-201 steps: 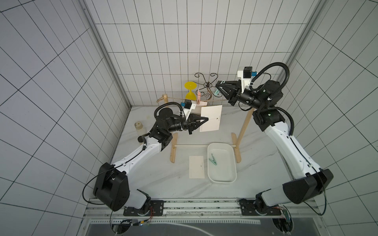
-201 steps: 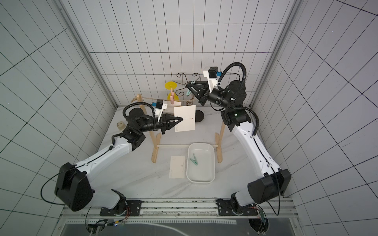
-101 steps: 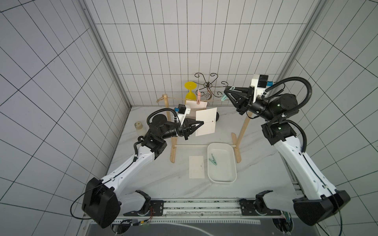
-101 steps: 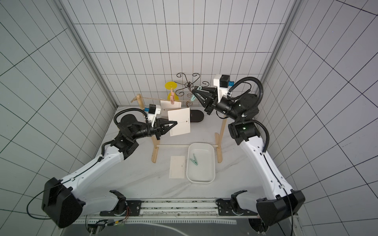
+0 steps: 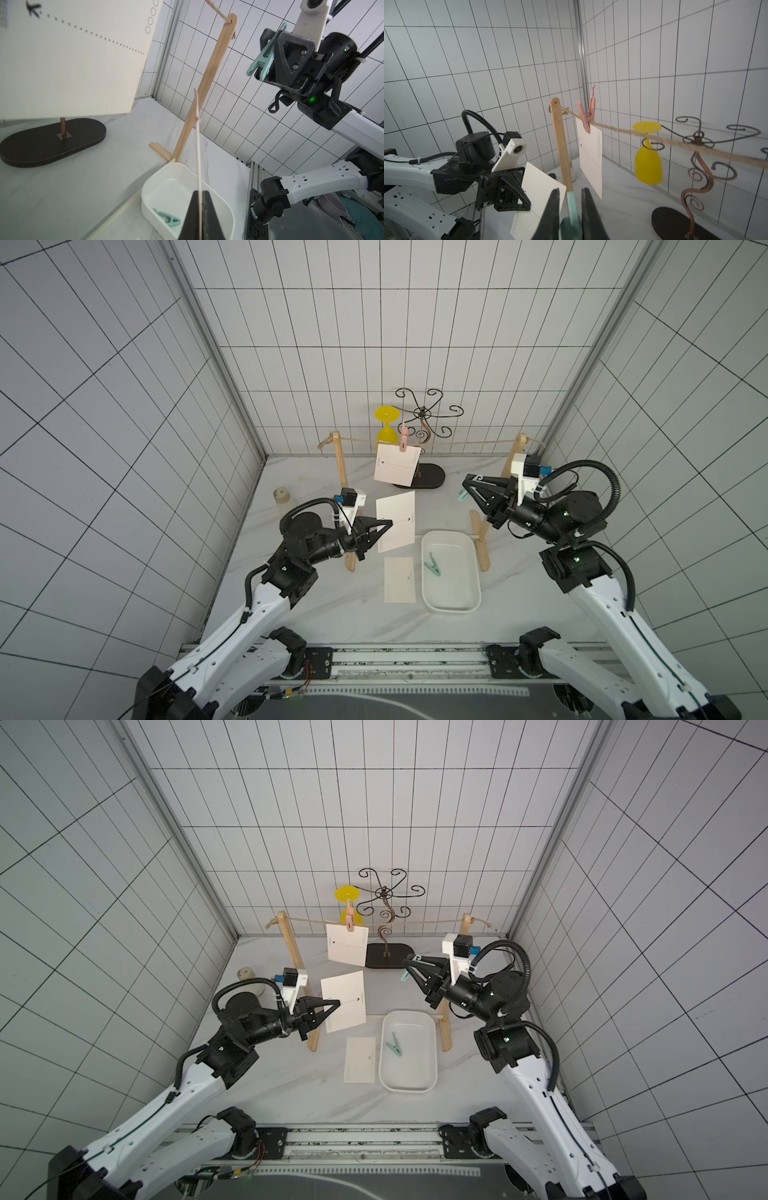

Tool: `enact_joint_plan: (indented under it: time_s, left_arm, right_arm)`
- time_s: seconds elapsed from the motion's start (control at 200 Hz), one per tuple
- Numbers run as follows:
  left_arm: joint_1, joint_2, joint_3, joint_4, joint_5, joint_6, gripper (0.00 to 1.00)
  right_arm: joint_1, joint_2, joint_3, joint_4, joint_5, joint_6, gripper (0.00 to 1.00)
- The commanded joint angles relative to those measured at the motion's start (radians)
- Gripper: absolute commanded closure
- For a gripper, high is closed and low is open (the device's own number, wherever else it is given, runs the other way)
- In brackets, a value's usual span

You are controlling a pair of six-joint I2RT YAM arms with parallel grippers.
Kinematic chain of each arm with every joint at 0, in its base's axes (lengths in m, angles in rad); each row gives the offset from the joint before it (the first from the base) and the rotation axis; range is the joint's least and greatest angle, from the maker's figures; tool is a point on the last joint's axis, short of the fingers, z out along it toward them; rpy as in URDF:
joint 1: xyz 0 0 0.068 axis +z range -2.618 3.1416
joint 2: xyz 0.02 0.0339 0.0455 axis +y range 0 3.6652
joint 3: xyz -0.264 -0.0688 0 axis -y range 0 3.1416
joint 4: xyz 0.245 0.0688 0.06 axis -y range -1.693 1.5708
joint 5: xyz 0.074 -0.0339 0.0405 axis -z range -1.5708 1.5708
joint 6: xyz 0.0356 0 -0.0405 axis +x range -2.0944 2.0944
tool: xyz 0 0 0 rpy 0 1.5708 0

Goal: Remove the postcards from the strings
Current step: Place the postcard on the postcard, then place the clamp in the storage box.

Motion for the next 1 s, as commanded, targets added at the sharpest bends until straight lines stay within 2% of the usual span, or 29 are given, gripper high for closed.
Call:
enact_joint_plan:
  time_s: [0.0, 0.22, 0.505, 0.81, 0.95, 0.995]
  left_arm:
    - [-0.001, -0.047, -0.086, -0.024, -0.05, -0.088, 1.0]
    - [-0.019, -0.008, -0.247, 0.115, -0.027, -0.229, 1.0]
    - [-0.068, 0.112, -0.323, 0.162, -0.032, -0.273, 1.0]
    - [-0.074, 0.242, -0.409, 0.241, -0.079, -0.298, 1.0]
    - [-0.074, 0.294, -0.454, 0.326, -0.086, -0.336, 1.0]
    - [-0.074, 0.306, -0.458, 0.322, -0.103, -0.336, 0.87]
  right_arm:
    - [0.014, -0.036, -0.141, -0.024, 0.032, 0.057, 1.0]
    - [0.023, -0.049, -0.349, -0.012, 0.085, 0.109, 1.0]
    - [0.048, 0.012, -0.553, 0.111, 0.111, 0.215, 1.0]
    - [0.087, 0.147, -0.641, 0.171, 0.172, 0.246, 1.0]
    - [0.095, 0.19, -0.667, 0.208, 0.179, 0.267, 0.84]
    - [0.099, 0.2, -0.677, 0.222, 0.182, 0.272, 0.75]
